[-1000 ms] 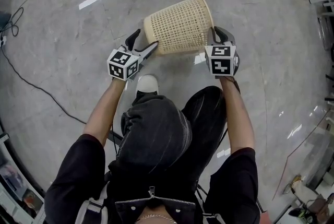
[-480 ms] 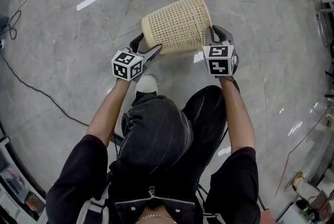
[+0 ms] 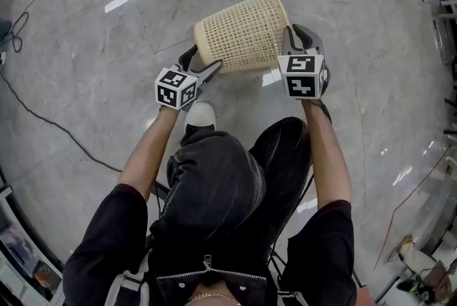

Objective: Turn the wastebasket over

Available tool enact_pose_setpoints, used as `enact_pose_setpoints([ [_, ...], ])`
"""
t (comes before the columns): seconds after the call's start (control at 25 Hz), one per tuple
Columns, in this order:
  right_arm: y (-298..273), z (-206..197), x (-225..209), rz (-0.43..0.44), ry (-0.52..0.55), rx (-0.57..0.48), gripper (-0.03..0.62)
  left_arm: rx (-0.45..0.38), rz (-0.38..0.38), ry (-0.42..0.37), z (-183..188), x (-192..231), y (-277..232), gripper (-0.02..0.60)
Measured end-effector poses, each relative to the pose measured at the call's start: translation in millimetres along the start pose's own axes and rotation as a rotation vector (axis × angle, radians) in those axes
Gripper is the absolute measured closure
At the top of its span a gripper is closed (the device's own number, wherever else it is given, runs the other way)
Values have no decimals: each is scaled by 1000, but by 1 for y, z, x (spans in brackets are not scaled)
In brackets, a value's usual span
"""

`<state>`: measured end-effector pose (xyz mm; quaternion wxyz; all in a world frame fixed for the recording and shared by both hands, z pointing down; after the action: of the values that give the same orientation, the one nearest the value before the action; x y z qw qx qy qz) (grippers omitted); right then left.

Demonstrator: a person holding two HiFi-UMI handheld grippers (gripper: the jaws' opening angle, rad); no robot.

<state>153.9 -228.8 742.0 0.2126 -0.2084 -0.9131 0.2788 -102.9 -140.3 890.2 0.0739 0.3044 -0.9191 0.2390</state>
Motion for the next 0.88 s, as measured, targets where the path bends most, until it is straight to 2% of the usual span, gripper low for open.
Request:
enact_pose_setpoints([
  [0.24,-13,-1,0,25,33,83,554,-4,2,3,-2,-1,0,213],
  [0.56,-16,0,-2,24,29,97,556,-13,18,9,4,3,0,221],
  [0.88,-17,1,7,46,-41,73,554,-47,53,-24,30,23,12,222],
])
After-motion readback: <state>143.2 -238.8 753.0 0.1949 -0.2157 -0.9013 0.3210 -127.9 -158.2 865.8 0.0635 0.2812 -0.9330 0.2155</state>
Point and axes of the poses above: the fingertips, and each gripper's own axes: y backward along the fingers, x to its left, z out of its top, the point moved 10 cm from there along y, backward along the fingers, and after that the axes turned 7 degrees about -y, right-handed, at the moved point
